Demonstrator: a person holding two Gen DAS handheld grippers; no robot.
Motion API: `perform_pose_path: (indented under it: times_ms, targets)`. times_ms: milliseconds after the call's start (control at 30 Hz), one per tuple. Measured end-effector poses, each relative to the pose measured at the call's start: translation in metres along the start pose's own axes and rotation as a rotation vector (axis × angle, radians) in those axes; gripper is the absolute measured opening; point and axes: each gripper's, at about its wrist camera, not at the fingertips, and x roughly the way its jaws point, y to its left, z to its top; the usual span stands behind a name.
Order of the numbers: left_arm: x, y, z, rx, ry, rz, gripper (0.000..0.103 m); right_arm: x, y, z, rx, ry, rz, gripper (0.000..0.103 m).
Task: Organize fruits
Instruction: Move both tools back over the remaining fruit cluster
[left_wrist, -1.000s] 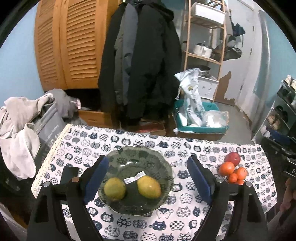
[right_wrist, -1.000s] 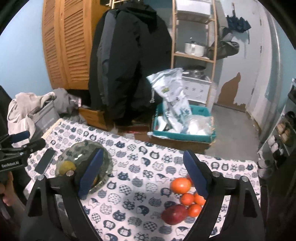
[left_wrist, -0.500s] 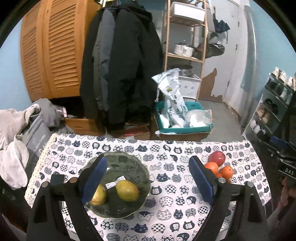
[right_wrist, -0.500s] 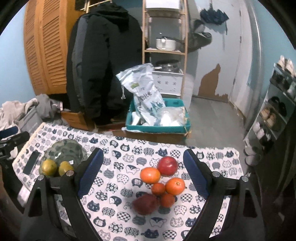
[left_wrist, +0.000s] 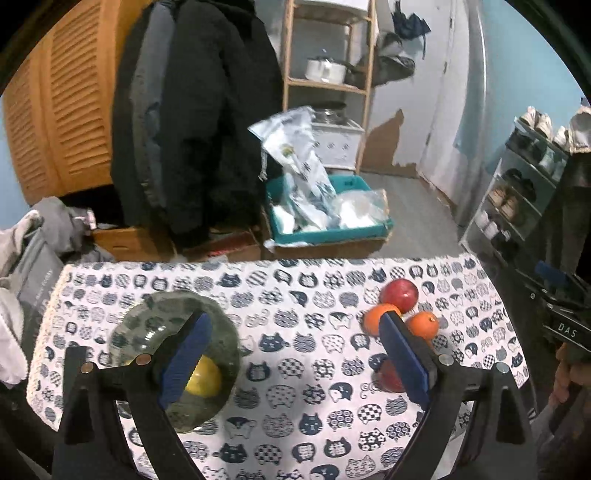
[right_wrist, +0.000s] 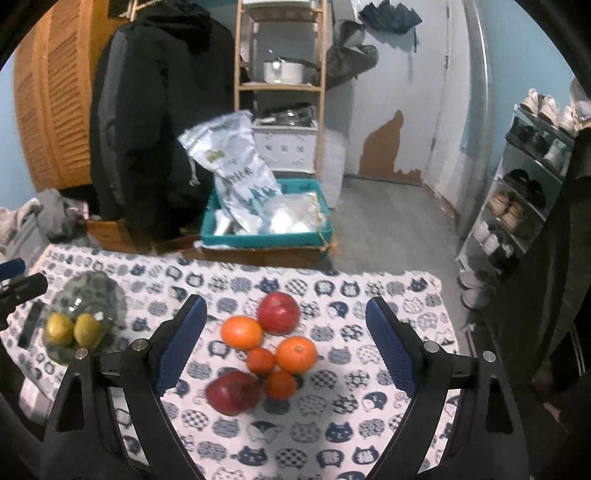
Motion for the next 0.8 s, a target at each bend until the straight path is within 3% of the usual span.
perform_pose_path:
  times_ms: [333,800]
  targets:
    - [0.045,-0.039,-0.014,0.04,0.1,-0.061,0.093,0.024,-0.029,-0.025,0.022,0.095,-0.042,0.088]
    - [0.12,-0.09,-0.049,0.11,0.248,-0.113,0.093,0.083,-0.048,-0.07,0.076,0.303,-0.033,0.088]
